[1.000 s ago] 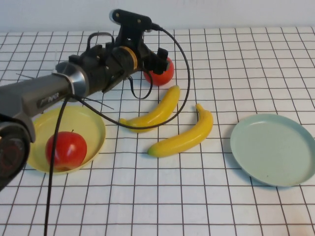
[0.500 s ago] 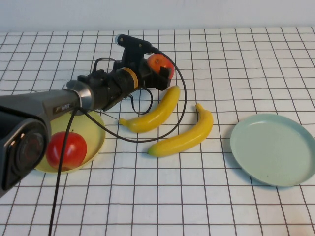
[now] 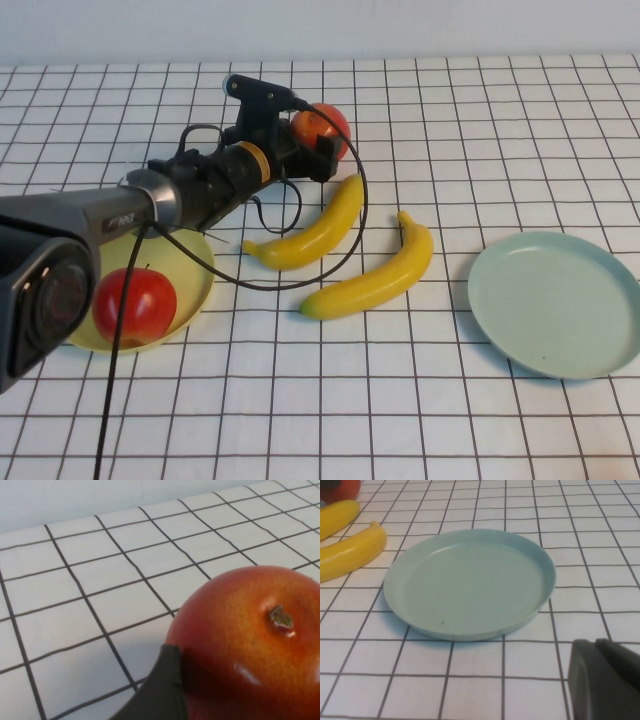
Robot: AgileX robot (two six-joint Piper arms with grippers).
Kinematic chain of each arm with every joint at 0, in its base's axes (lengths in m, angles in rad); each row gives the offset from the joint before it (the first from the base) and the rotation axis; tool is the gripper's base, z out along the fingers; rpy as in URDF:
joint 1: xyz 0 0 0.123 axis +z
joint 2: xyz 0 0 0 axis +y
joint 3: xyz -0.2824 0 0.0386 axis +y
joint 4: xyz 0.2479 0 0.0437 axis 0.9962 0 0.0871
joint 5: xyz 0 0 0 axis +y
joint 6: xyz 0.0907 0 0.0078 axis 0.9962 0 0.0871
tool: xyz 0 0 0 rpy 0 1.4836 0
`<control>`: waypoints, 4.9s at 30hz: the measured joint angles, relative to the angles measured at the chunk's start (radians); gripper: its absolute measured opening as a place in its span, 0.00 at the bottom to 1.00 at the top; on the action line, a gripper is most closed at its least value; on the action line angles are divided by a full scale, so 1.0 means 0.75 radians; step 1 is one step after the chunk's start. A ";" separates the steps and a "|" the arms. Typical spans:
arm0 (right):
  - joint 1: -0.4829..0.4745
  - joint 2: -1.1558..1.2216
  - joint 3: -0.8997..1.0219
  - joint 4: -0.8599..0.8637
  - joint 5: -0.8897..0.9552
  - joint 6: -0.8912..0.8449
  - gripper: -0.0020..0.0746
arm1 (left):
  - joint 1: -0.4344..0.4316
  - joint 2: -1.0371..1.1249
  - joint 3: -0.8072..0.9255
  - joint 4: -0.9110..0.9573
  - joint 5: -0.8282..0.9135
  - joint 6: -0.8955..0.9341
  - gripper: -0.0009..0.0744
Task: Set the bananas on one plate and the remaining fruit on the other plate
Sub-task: Put one type of fruit in the left plate, then put another type of fruit in the right plate
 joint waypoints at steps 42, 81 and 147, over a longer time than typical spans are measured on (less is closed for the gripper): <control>0.000 0.000 0.000 0.000 0.000 0.000 0.00 | 0.011 -0.971 0.744 0.820 0.739 -0.887 0.78; 0.000 0.000 0.000 0.000 0.000 0.000 0.00 | 0.009 -1.298 0.941 0.560 0.794 -0.776 0.77; 0.000 0.000 0.000 0.002 -0.002 0.000 0.00 | 0.482 -3.130 2.233 -0.851 0.960 0.777 0.01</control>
